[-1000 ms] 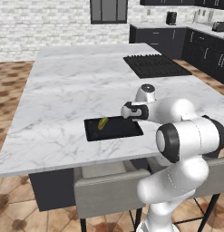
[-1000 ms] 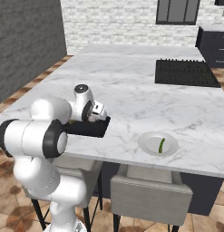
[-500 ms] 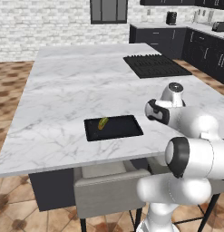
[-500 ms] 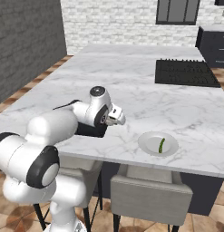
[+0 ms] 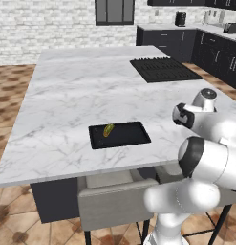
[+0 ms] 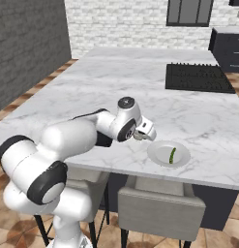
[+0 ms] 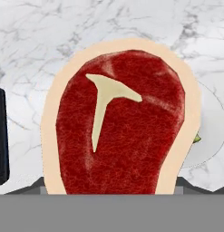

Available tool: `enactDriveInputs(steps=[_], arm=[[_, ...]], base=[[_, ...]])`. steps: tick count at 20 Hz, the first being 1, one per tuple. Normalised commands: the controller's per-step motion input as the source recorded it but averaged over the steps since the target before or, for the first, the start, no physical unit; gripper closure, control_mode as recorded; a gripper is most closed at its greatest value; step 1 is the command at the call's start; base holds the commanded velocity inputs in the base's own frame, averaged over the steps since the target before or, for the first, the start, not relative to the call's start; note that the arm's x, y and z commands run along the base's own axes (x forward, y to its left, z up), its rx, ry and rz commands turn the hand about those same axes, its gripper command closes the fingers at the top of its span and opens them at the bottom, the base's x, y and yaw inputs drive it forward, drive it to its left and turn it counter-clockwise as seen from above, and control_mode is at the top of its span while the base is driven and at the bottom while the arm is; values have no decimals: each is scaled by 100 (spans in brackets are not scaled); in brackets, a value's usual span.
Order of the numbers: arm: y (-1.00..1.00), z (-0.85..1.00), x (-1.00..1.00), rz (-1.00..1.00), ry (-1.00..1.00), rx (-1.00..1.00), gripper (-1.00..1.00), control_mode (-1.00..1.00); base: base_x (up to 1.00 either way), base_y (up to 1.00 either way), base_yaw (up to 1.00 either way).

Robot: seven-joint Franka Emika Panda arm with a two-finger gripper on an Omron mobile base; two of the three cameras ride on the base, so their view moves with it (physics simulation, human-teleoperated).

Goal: Create a steak meal by picking up the steak and asparagus from the tray and placing them on the plate. Leave the tacos on the tray.

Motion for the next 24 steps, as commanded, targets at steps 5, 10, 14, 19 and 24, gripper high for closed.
enactDriveInputs(steps=[5, 10, 14, 19, 24], arm=[[-63, -15, 0, -2, 7, 0, 100, -100], [-35, -29, 0, 0, 3, 0, 100, -100], [-21, -34, 7, 0, 2, 0, 100, -100], [-10, -35, 12, 0, 1, 0, 100, -100], [-2, -37, 18, 0, 1, 0, 100, -100]], base=[[0, 0, 0], [0, 0, 0], [0, 0, 0], [0, 0, 0], [0, 0, 0]])
